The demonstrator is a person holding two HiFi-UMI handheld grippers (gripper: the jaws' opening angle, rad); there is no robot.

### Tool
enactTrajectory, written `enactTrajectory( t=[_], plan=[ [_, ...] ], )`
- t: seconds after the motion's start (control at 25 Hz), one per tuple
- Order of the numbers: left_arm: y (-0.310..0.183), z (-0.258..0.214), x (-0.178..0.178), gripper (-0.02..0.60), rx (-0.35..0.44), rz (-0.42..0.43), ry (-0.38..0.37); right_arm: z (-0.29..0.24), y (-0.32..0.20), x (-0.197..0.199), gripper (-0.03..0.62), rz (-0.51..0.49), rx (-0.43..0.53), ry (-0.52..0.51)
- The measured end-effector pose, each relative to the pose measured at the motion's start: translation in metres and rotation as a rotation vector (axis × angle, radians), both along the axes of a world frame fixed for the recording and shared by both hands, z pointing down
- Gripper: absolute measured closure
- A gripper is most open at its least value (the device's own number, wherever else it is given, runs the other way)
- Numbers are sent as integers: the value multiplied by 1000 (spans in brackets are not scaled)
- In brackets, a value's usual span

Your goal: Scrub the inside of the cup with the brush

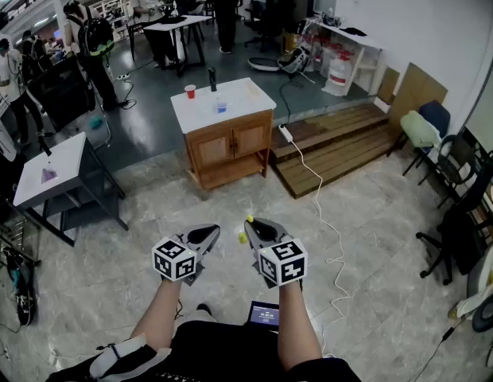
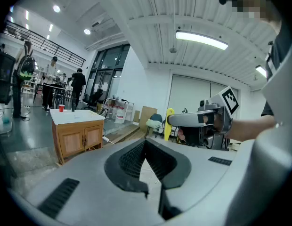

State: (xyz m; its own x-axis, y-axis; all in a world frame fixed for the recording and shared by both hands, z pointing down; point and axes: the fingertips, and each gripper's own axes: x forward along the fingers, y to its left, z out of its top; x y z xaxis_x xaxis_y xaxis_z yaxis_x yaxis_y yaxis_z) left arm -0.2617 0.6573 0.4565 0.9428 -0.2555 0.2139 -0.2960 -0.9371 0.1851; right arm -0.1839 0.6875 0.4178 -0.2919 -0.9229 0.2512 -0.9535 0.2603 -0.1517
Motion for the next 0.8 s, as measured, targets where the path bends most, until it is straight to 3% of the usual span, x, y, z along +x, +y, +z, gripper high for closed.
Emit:
enactTrajectory(
  t=[0.8],
  plan=[
    [4,13,9,577,-5,-6,-23,9,3,7,554,0,-9,-44]
  ],
)
